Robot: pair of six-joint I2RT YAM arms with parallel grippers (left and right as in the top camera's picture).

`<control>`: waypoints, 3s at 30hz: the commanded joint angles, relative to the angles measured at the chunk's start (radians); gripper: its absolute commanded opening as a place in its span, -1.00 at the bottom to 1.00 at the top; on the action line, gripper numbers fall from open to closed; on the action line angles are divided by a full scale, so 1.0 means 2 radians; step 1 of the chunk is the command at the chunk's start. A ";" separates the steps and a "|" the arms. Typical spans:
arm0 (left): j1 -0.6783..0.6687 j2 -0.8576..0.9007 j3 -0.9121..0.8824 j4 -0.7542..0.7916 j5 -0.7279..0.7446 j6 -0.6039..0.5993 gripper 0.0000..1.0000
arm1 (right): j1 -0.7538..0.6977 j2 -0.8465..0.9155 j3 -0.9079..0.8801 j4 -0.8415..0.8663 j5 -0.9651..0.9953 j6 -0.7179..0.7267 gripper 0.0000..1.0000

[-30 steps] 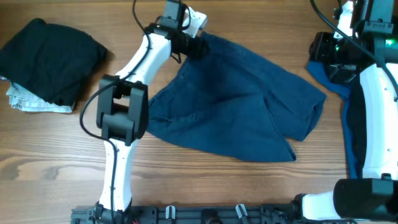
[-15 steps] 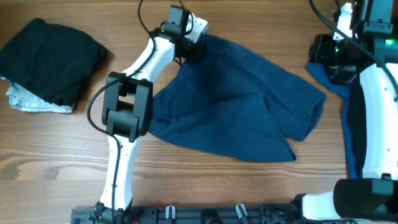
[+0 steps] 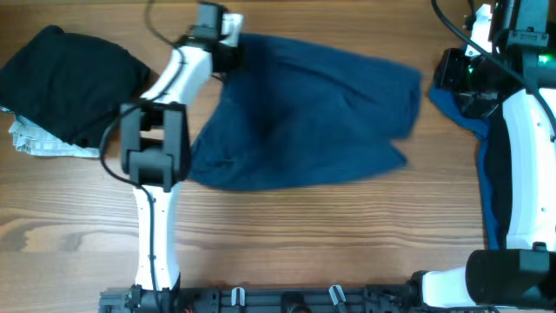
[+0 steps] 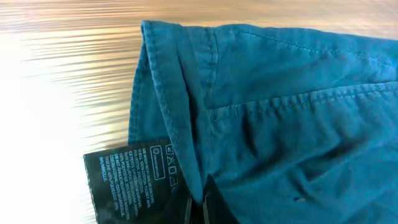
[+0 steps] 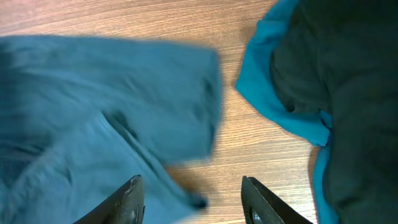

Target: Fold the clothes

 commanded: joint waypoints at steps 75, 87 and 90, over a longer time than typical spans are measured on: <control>0.047 -0.180 0.008 -0.274 0.051 -0.073 0.99 | 0.167 0.168 -0.195 -0.121 -0.021 -0.002 -0.38; 0.046 -0.180 0.008 -0.315 0.051 -0.073 1.00 | 0.150 0.030 -0.204 0.050 -0.065 0.093 -0.15; 0.046 -0.180 0.008 -0.319 0.051 -0.073 1.00 | 0.129 0.030 -0.260 0.120 -0.077 0.109 -0.17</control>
